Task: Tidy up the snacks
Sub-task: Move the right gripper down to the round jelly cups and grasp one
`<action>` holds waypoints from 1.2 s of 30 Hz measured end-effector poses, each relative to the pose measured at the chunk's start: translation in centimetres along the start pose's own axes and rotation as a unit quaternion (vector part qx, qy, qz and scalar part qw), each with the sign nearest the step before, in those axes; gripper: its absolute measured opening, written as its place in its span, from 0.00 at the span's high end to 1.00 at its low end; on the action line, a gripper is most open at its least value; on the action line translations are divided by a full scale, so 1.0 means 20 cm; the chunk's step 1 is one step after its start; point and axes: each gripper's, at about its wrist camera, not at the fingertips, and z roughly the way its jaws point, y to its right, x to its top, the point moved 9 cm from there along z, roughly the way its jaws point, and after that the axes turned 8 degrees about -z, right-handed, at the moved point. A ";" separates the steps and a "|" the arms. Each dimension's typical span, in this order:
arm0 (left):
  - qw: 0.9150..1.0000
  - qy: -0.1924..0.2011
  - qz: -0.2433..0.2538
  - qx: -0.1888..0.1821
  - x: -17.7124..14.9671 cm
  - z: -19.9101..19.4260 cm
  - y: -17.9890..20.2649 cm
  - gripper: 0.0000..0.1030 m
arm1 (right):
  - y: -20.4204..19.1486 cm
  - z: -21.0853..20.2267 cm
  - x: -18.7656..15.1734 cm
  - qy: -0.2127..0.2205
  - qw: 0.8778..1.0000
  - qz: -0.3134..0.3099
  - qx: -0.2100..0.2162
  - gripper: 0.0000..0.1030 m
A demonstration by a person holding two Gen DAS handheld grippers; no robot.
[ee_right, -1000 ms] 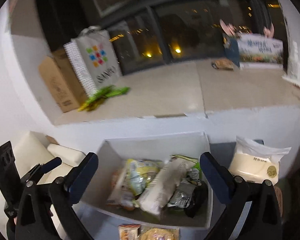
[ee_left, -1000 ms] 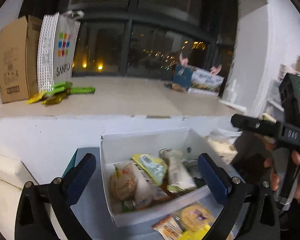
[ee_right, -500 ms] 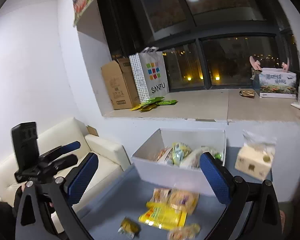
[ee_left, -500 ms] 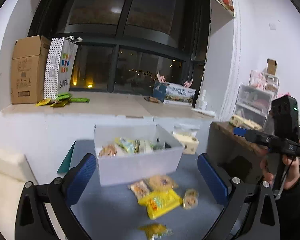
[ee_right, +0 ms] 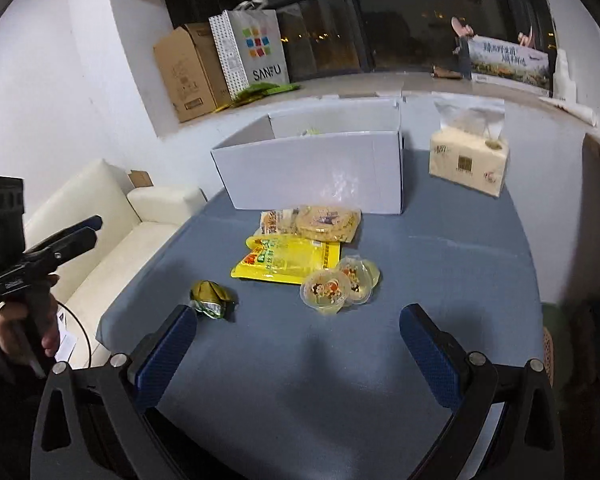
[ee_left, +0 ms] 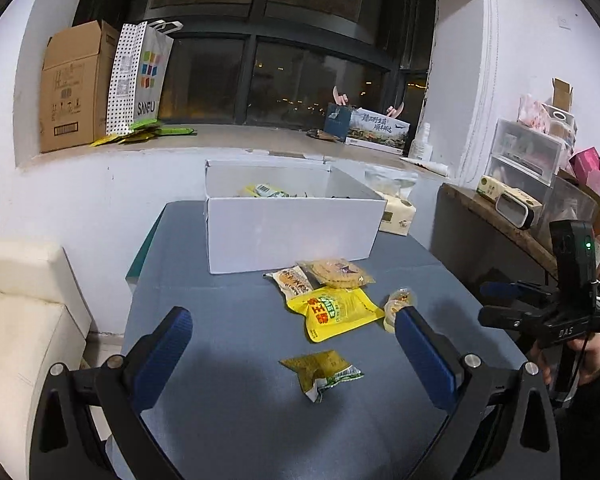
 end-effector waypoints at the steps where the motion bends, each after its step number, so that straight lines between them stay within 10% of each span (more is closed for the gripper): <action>1: 1.000 0.003 -0.001 -0.005 0.01 -0.01 0.01 0.00 | 0.00 0.01 0.00 0.002 1.000 0.003 -0.002 0.00; 31: 1.000 -0.010 -0.007 -0.014 -0.04 -0.01 0.00 0.00 | 0.06 0.50 -0.05 -0.083 0.991 0.043 -0.091 0.02; 36: 1.000 -0.005 -0.007 -0.008 -0.04 -0.01 0.00 0.00 | 0.06 0.57 -0.08 -0.106 0.990 0.041 -0.085 0.39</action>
